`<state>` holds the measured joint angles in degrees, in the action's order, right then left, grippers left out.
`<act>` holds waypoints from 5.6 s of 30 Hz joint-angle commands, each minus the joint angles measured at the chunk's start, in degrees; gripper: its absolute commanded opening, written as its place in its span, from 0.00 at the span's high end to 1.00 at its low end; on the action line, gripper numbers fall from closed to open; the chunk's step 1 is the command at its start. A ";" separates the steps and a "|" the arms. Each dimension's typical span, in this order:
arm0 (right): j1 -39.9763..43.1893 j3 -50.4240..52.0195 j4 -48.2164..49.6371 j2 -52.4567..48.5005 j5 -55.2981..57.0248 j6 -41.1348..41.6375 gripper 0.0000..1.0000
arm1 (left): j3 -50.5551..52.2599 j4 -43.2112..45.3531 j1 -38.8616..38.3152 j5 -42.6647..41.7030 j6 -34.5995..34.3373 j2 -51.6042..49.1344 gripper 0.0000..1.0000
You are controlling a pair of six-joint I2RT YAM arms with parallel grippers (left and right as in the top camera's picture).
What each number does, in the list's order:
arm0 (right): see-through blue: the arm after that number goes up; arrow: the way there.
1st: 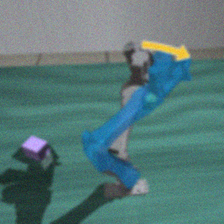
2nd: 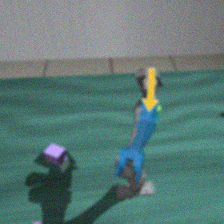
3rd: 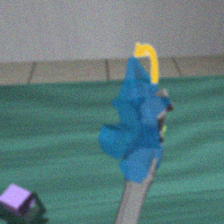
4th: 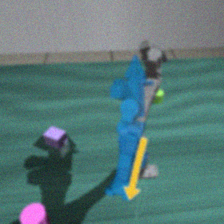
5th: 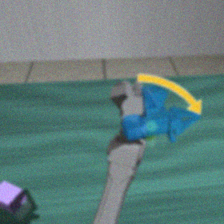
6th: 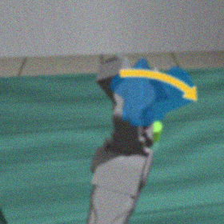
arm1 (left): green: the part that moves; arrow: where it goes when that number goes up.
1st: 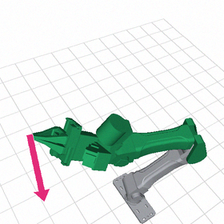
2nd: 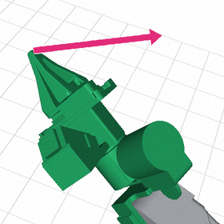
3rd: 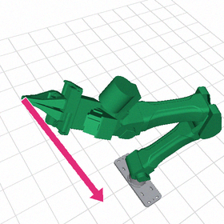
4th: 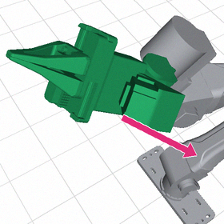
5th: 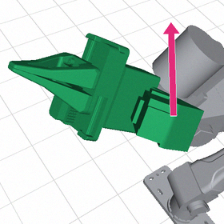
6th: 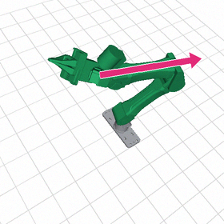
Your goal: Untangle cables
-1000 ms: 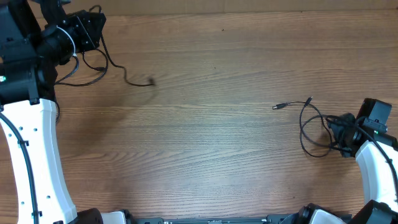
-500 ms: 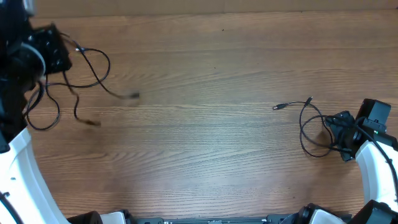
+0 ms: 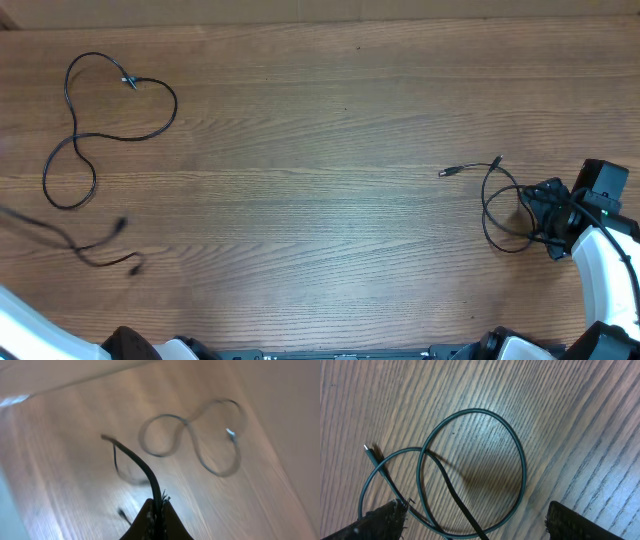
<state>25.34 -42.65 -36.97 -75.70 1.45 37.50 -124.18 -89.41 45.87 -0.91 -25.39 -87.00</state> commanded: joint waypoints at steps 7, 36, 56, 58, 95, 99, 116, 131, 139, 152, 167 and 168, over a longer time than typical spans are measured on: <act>-0.33 -0.44 0.02 0.13 -0.33 -0.04 0.12 | 25.00 14.16 4.55 1.51 -8.55 0.11 0.96; -0.33 -0.37 -0.85 -1.57 -0.31 -0.07 0.11 | 71.65 57.40 -24.17 3.13 -25.29 0.11 0.91; -0.33 -0.37 -0.90 -2.23 -0.33 -0.04 0.10 | 71.63 66.84 -37.83 6.78 -14.49 0.11 0.21; -0.33 -0.37 -0.94 -2.23 -0.33 -0.04 0.10 | 71.63 72.35 -37.55 7.39 -4.31 0.11 0.14; -0.33 -0.11 -4.28 -2.23 -0.31 -0.07 0.10 | 45.11 57.64 -17.40 0.26 29.83 -20.13 0.22; -0.33 -0.11 -4.02 -2.23 -0.28 -0.04 0.10 | 37.18 46.86 -17.53 -4.50 32.68 -20.13 0.19; -0.33 -0.11 -4.57 -2.23 -0.28 -0.09 0.07 | 35.95 47.65 -13.20 4.83 27.80 -33.24 0.30; -0.33 -0.09 -4.59 -2.23 -0.28 -0.07 0.07 | 33.66 53.55 -13.20 3.04 28.00 -35.85 0.96; -0.33 -0.07 -5.38 -2.23 -0.31 -0.07 0.07 | 14.14 54.21 -13.22 2.75 24.68 -35.85 0.96; -0.33 -0.07 -6.93 -2.23 -0.81 0.15 0.07 | 4.28 58.07 -15.17 1.90 19.76 -41.64 0.95; -0.48 -0.07 -6.71 -2.21 -18.67 -6.29 0.12 | 4.09 46.86 -26.38 -7.67 20.61 -37.62 0.00; -0.72 -0.07 -6.78 -2.21 -19.10 -6.27 0.15 | 4.09 46.34 -27.50 -8.04 20.39 -37.40 0.00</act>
<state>25.30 -42.65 -44.05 -77.65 -10.35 34.09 -118.98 -42.24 22.28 -6.68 -5.61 -128.42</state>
